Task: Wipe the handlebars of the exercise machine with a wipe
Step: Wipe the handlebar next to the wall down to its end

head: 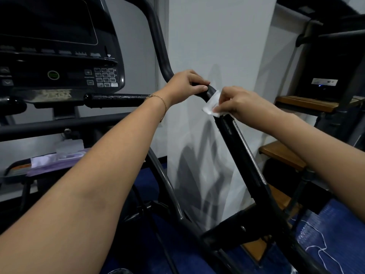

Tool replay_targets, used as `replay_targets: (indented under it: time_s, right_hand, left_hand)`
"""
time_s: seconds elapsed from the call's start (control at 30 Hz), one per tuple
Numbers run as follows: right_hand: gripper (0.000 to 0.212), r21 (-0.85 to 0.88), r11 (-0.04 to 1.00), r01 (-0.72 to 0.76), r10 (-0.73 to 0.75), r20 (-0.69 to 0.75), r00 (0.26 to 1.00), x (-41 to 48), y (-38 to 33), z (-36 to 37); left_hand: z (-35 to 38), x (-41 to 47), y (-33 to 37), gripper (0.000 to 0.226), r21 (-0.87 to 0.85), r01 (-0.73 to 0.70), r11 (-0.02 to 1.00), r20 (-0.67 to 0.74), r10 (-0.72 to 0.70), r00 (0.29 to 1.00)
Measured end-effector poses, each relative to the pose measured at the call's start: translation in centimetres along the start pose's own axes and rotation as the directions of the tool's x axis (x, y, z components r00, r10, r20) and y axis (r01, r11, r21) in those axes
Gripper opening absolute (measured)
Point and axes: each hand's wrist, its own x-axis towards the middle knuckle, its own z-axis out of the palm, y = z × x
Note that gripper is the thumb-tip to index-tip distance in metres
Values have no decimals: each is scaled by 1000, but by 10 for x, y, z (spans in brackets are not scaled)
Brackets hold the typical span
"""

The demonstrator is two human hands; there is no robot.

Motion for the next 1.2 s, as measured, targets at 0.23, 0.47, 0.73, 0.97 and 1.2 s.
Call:
replay_targets:
  time_s: [0.23, 0.47, 0.73, 0.97, 1.2]
  right_hand:
    - [24, -59, 997, 46, -46, 9, 999, -9, -2, -4]
    - [19, -187, 934, 303, -266, 199, 943, -24, -19, -1]
    - [38, -161, 914, 372, -344, 177, 922, -35, -18, -4]
    - [15, -279, 893, 352, -317, 165, 934, -30, -28, -8]
    - [23, 357, 927, -115, 173, -135, 976, -14, -16, -24]
  left_hand:
    - [1, 0, -2, 24, -20, -5, 1000, -11, 5, 1000]
    - [2, 0, -4, 24, -52, -4, 999, -16, 3, 1000]
    - [2, 1, -6, 24, -50, -1, 999, -12, 1, 1000]
    - [3, 1, -6, 23, -58, 10, 998, -15, -11, 1000]
    - [2, -7, 2, 24, -41, 30, 999, -12, -31, 999]
